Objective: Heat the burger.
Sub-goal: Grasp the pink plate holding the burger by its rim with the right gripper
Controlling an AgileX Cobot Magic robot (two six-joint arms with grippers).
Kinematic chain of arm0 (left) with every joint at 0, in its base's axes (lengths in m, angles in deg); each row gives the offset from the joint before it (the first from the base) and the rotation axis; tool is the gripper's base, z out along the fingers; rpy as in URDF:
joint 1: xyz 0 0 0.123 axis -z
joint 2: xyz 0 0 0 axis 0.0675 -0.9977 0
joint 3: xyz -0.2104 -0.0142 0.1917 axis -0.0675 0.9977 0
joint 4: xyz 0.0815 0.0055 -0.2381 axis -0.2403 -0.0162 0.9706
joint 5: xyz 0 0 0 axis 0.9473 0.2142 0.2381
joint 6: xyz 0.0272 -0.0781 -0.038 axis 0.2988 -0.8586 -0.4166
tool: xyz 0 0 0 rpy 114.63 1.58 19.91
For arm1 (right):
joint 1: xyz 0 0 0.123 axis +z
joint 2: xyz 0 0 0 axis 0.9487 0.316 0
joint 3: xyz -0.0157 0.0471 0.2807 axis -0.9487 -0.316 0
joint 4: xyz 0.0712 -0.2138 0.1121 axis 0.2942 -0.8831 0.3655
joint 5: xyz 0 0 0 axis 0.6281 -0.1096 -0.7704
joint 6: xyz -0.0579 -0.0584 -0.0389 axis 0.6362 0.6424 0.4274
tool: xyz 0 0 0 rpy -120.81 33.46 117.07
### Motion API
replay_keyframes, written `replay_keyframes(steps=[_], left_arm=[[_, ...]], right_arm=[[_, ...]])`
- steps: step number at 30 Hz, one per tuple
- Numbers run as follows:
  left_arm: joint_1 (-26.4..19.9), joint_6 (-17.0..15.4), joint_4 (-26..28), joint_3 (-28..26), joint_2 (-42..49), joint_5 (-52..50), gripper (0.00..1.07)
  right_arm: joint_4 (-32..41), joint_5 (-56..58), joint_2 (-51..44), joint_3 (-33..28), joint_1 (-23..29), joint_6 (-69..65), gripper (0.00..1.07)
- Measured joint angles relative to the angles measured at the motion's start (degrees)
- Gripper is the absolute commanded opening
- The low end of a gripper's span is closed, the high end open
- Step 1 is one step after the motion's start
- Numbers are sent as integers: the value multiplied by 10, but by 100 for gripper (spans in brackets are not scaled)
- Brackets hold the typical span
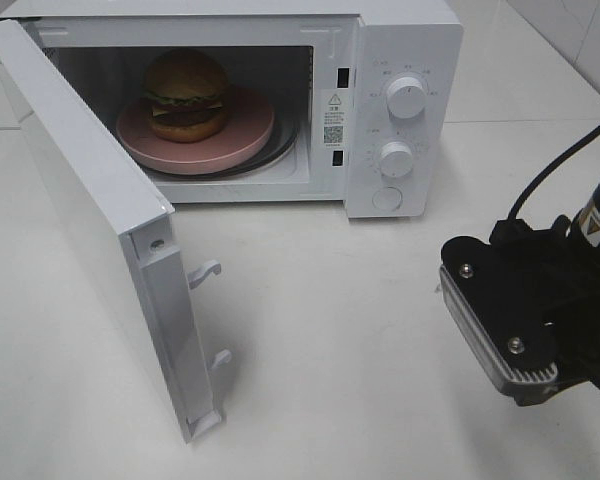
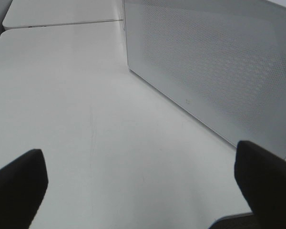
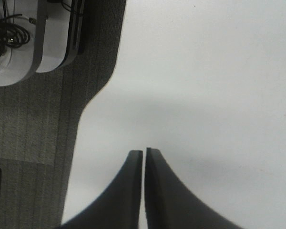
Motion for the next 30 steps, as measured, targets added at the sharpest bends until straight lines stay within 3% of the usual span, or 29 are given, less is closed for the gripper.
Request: replay_keyframes(steps=[5,10,12,13,14,15,16,17,19,20,21,30], left_arm=[[0,0,0,0,0,0,100],[0,0,0,0,0,0,100],[0,0,0,0,0,0,100],[0,0,0,0,0,0,100],[0,0,0,0,0,0,100],[0,0,0,0,0,0,100],[0,0,0,0,0,0,100],[0,0,0,0,0,0,100],[0,0,0,0,0,0,100],[0,0,0,0,0,0,100],[0,0,0,0,0,0,100],[0,0,0,0,0,0,100]], right_arm=[[-24,-23,0,0,0,24,8],[-31,-52,-4,11,0,32,18],[-37,-67,-9,26,0,33,33],[-37,-67,-9,26,0,33,33],[-39,-77,-9,36,0,34,48],[-39,-83,-9,38,0,34,56],[-39,-83,-9,38,0,34,56],[-39,-93,-9,44,0,34,70],[-39,-100,-9,45,0,31,77],[-39,-117,-9,46,0,23,88],[-39,-124,-9,46,0,16,92],[-65,-167,-8,46,0,-4,93]])
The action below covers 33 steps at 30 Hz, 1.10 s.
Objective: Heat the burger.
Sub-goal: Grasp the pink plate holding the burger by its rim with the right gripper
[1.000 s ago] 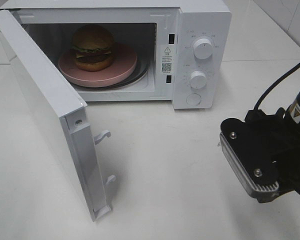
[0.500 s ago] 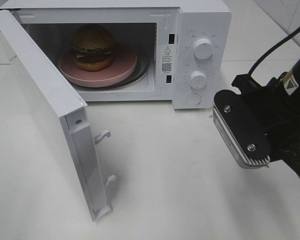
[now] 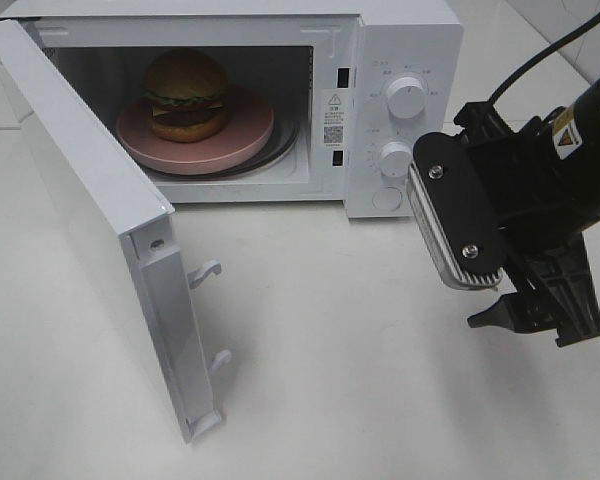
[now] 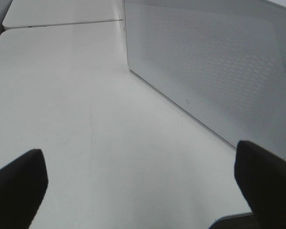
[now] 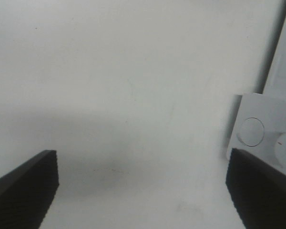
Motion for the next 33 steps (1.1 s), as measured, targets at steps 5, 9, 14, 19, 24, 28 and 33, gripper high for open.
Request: replay_keyframes(steps=[5,9,14,19,24,28,33], left_arm=[[0,0,0,0,0,0,100],[0,0,0,0,0,0,100],[0,0,0,0,0,0,100],[0,0,0,0,0,0,100],[0,0,0,0,0,0,100],[0,0,0,0,0,0,100],[0,0,0,0,0,0,100]], right_arm=[[-19,-28,9,19,0,-2,92],[-34,-38,21,35,6,-9,91],[-54,-59,52,60,25,-13,90],[-81,-97,92,93,42,-22,90],[-83,-116,126,125,45,-25,89],[-83,-132,150,148,49,-26,89],[-83,-154,172,167,58,-26,89]])
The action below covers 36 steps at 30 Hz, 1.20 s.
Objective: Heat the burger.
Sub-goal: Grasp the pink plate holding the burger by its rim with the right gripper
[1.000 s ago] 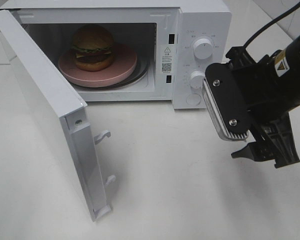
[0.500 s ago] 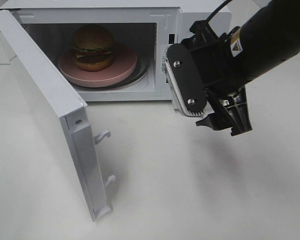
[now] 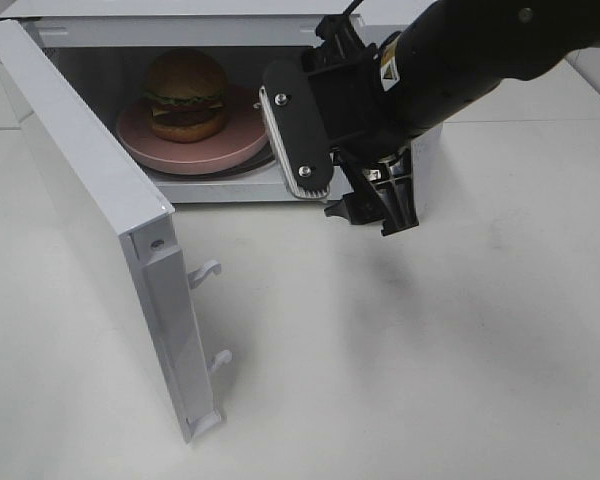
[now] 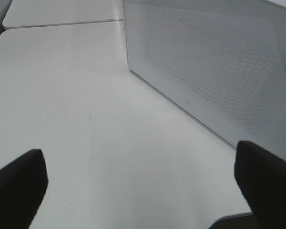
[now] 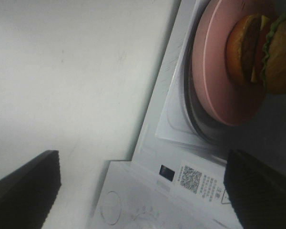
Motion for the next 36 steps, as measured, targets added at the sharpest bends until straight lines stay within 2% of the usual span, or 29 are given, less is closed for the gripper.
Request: replay_keyframes(steps=[10,18,36], left_arm=[[0,0,0,0,0,0,100],[0,0,0,0,0,0,100],[0,0,0,0,0,0,100]], right_arm=[[-2,-32,79,69,4,-9,88],[-2,-30,139,123,4,-60,88],[-2,-30,239,222,4,-75,87]])
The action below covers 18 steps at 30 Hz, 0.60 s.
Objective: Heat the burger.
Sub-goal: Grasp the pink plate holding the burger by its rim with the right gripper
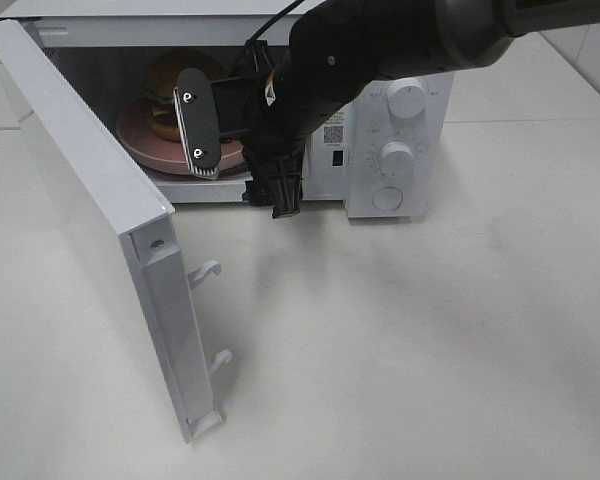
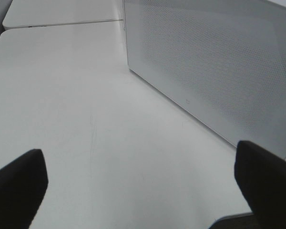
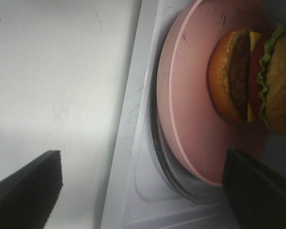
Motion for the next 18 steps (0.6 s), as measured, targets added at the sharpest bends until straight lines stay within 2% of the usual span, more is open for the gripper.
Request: replay_keyframes(steps=[18], left_arm=[[0,0,0,0,0,0,100]], right_arm=[[0,-1,63,68,0,-7,86]])
